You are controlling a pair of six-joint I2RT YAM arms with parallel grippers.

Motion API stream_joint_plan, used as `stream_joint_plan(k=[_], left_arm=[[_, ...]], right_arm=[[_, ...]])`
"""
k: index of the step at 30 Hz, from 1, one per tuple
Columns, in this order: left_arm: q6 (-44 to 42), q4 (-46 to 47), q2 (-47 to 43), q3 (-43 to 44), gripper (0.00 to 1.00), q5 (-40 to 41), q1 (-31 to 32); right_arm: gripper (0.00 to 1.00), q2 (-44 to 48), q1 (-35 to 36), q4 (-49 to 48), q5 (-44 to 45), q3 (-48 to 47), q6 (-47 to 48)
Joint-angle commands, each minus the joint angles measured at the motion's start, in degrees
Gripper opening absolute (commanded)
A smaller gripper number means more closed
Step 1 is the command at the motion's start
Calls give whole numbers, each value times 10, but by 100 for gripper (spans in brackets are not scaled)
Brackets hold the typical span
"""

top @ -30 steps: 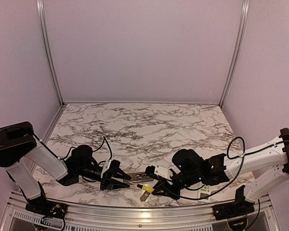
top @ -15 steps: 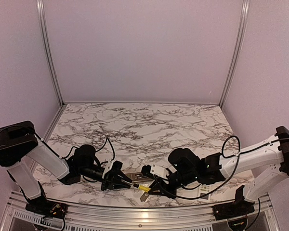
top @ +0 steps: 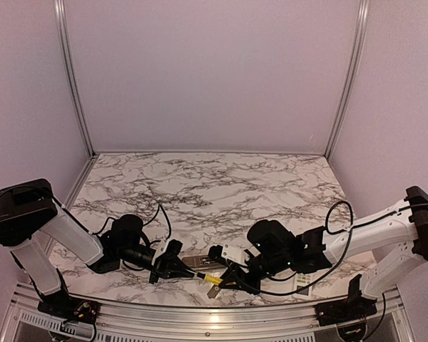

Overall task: Unload the batteries from the remote control
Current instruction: Pass from the right arm to the left, then pass from the left arm to the right

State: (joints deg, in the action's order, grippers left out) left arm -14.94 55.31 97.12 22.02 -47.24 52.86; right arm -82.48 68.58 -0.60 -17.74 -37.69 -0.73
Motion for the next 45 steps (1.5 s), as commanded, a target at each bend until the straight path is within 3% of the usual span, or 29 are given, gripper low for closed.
stream_joint_plan(k=[1,11,15,19,31,38,45], left_arm=[[-4,-15,10,15,0,-5,2],[6,4,1,5,0,2,2],[17,17,-4,1,0,9,1],[34,44,-9,-7,0,15,2],[66,96,-20,-24,0,29,0],[83,123,-28,-35,0,32,-1],[94,140,-29,-40,0,37,-3]], right_arm=[[0,-6,6,-16,-7,-18,6],[1,0,5,-27,39,-9,-7],[14,8,6,-38,75,-2,-17],[39,24,5,-58,94,10,-24],[80,56,4,-132,133,46,-30],[97,61,-4,-177,140,61,-35],[99,65,-6,-206,143,72,-41]])
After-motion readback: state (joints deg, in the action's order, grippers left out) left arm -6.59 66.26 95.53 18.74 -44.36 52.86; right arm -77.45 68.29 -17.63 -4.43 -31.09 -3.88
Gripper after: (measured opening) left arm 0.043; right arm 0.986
